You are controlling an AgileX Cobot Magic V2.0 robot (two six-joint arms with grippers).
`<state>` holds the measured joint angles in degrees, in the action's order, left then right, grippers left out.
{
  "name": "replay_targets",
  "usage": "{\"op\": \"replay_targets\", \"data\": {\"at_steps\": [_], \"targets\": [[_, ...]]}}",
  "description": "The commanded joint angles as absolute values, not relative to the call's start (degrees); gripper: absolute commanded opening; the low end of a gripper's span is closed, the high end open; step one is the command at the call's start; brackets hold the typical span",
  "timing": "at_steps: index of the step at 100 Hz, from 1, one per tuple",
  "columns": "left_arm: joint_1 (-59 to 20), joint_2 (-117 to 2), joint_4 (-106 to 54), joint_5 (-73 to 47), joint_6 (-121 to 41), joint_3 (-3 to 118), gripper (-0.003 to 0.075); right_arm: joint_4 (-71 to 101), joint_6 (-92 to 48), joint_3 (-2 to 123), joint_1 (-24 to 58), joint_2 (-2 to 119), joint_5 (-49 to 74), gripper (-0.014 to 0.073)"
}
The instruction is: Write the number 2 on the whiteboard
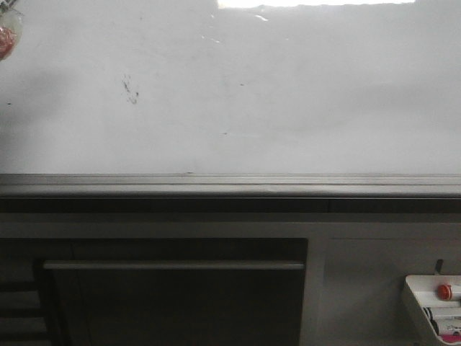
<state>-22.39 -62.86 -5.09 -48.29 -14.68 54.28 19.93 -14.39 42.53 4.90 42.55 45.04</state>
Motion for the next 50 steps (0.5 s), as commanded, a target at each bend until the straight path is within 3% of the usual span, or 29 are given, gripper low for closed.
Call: {"op": "replay_targets", "data": {"at_steps": [1,21,50], "targets": [[-25.5,-62.2,-7.3,-53.3,-17.9,59.1,-0.0018,25.7,-22.3,47.3,6.3,46.3,47.2,0.0322],[-30.5,-63.3,-13.0,-60.7,-26.6,63.4,-0.0018,36.8,-37.3,53.6,10.7,56.4,56.8,0.0322],[-37.6,-68.8,-17.3,-66.6,-34.3,68.1,-0.0018,39.8,-51.1,63.5,24.1,68.5,59.8,0.0322]]}}
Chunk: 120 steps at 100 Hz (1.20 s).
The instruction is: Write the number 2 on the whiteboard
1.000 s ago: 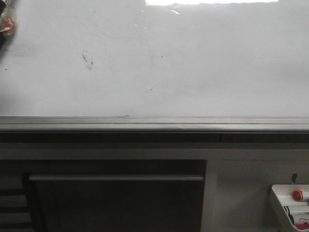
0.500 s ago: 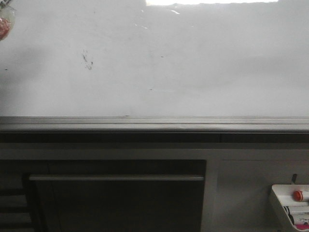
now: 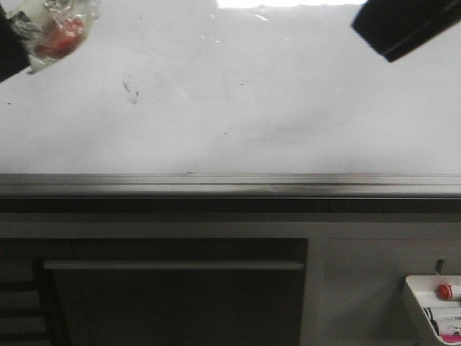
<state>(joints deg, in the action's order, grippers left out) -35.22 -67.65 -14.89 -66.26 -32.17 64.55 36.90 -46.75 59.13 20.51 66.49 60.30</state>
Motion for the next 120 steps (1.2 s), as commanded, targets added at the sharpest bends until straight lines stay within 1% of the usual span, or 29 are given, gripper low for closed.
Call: {"op": "replay_targets", "data": {"at_steps": [1,11,23,32,46,76,99,120], "targets": [[-37.6,-68.9,-17.3,-66.7,-34.3,68.1,-0.0018,39.6,-51.2,63.7,24.5,68.7,59.7,0.0322],[-40.4,-71.0,-17.4,-68.0,-35.7,70.0,-0.0018,38.2,-51.4,67.5,29.5,72.3,60.2,0.0322],[-43.4,-72.4,-17.6,-68.2,-38.9,71.4,-0.0018,36.8,-51.5,71.0,33.5,76.2,60.7,0.0322],[-45.1,-72.8,-17.6,-68.0,-40.3,72.2,-0.0018,36.4,-51.7,73.1,35.1,78.1,61.8,0.0322],[-45.6,-72.8,-17.6,-66.5,-41.0,72.6,-0.0018,38.3,-54.5,74.7,36.6,78.9,63.6,0.0321],[-45.6,-72.8,-17.6,-65.8,-42.2,72.6,-0.0018,43.1,-58.6,74.7,36.5,78.7,62.8,0.0321],[-45.5,-72.8,-17.6,-65.8,-43.1,72.6,-0.0018,50.5,-63.8,74.5,30.6,76.7,67.4,0.0321],[-45.5,-72.8,-17.6,-65.1,-43.3,72.6,-0.0018,51.9,-66.5,73.6,30.0,76.6,68.3,0.0321]]}}
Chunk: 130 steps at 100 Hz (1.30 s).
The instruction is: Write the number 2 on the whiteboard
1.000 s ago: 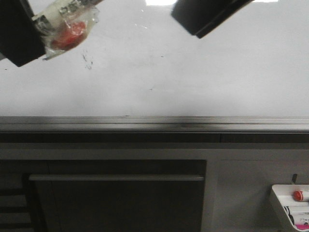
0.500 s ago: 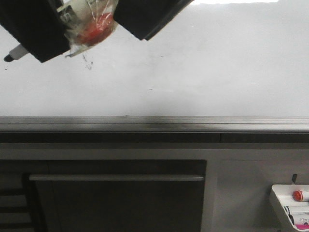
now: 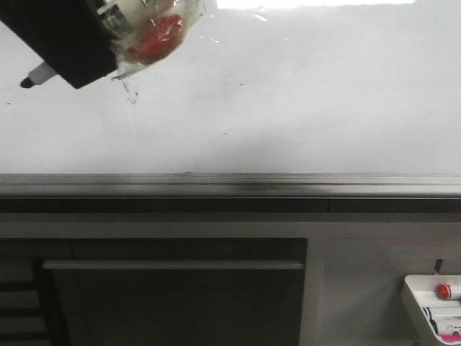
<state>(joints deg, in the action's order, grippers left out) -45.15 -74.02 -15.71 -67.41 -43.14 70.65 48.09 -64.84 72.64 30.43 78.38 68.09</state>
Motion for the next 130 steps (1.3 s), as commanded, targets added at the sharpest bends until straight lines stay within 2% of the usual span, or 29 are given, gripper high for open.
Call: {"op": "replay_targets", "data": {"at_steps": [1,78,98,130], "targets": [[-45.5,-72.8,-17.6,-65.1,-43.3,72.6,-0.0018,51.9,-66.5,73.4,30.0,76.6,68.3,0.0321],[-45.5,-72.8,-21.3,-62.5,-46.1,72.6,-0.0018,51.8,-68.1,71.6,30.0,76.7,65.2,0.0318],[-45.5,-72.8,-21.1,-62.8,-46.1,72.6,-0.0018,50.0,-68.1,71.6,30.0,76.7,65.2,0.0220],[-45.5,-72.8,-21.1,-62.8,-46.1,72.6,-0.0018,49.1,-68.1,71.6,30.0,76.7,65.2,0.0202]]}}
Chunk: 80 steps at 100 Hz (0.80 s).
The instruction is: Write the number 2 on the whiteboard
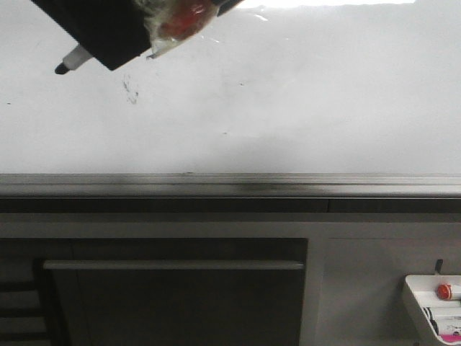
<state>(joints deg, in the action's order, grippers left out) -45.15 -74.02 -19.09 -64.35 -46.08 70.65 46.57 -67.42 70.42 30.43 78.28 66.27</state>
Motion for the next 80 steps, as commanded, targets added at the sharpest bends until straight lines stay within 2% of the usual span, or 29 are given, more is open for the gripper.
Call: {"op": "replay_targets", "data": {"at_steps": [1,19,29,37,44,57,64,80], "targets": [[-45.5,-72.8,-21.1,-62.8,-46.1,72.6,-0.0018,49.2,-68.1,71.6,30.0,76.7,65.2,0.0197],[-45.5,-72.8,-21.1,-62.8,-46.1,72.6,-0.0018,49.4,-68.1,71.6,30.0,76.7,65.2,0.0008],[-45.5,-72.8,-21.1,-62.8,-46.1,72.6,-0.0017,49.4,-68.1,71.6,30.0,76.7,65.2,-0.0035],[-45.5,-72.8,-21.1,-62.7,-45.6,72.6,-0.0005,49.4,-68.1,71.6,30.0,76.7,65.2,-0.0036],[-45.5,-72.8,-21.1,-62.7,-45.5,72.6,0.0065,49.4,-68.1,71.6,30.0,76.7,65.2,-0.0036],[-44.8,-72.5,-20.7,-62.6,-43.9,72.6,0.0313,48.3,-67.7,71.8,30.0,76.1,64.9,-0.0036],[-43.3,-71.4,-20.4,-62.6,-41.7,72.6,0.0395,46.3,-65.9,71.8,30.0,74.9,63.7,-0.0036],[-38.2,-67.2,-20.4,-62.4,-38.3,72.6,0.0412,38.5,-57.2,71.8,30.0,70.9,61.0,-0.0036]]}}
